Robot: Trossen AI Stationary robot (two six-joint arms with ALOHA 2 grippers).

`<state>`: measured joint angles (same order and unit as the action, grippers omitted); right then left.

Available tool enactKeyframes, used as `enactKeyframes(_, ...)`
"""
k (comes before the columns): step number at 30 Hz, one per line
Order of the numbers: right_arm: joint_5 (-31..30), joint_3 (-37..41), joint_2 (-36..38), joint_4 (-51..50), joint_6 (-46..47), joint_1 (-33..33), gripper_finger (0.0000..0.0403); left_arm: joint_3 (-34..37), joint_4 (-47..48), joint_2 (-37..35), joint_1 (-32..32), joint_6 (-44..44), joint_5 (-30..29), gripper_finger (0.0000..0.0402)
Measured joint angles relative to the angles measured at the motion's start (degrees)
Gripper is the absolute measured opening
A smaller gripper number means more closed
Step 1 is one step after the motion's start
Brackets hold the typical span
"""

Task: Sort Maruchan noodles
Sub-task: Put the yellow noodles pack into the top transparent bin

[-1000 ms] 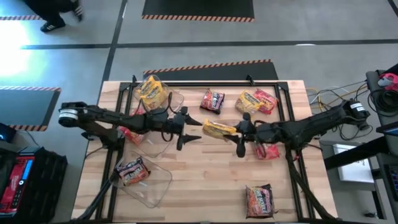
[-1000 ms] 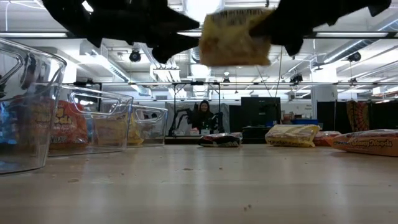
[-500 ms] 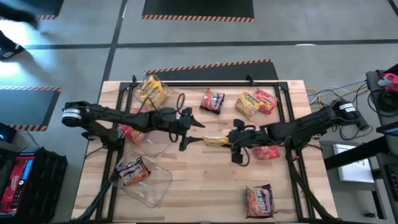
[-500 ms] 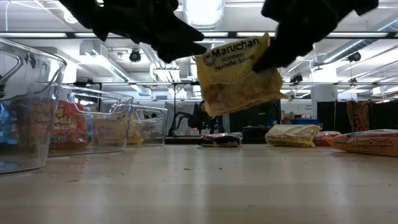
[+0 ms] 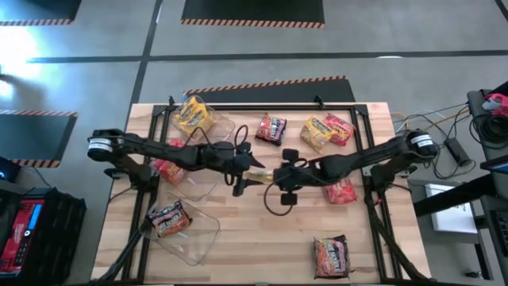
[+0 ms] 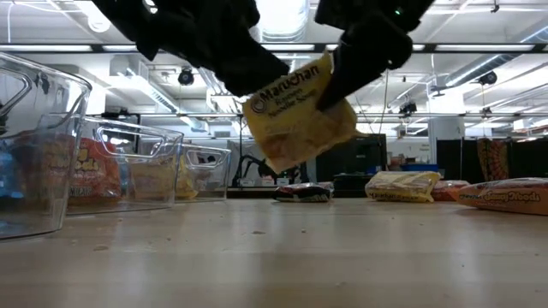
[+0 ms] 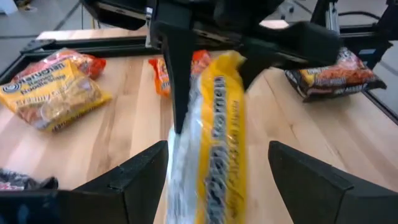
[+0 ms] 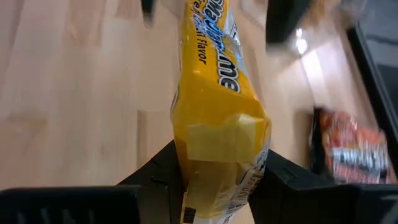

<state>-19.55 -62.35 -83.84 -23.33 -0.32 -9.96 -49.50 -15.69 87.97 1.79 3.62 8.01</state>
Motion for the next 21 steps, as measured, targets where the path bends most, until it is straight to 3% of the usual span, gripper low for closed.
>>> enactKeyframes(8,0.0,-6.7,-3.8,-0.3,-4.7,0.4,0.0118,0.4,-0.8,1.4,-0.4,-0.1,-0.3,0.026)
enactKeyframes(14,-0.1,-7.8,-3.8,-0.9,-5.3,0.4,0.0118,0.5,2.2,1.3,-0.3,-0.8,-6.8,0.0257)
enactKeyframes(21,0.2,-7.8,-3.3,-2.1,-4.1,0.4,0.0118,0.5,4.3,1.2,-0.4,-1.3,-7.3,0.0204)
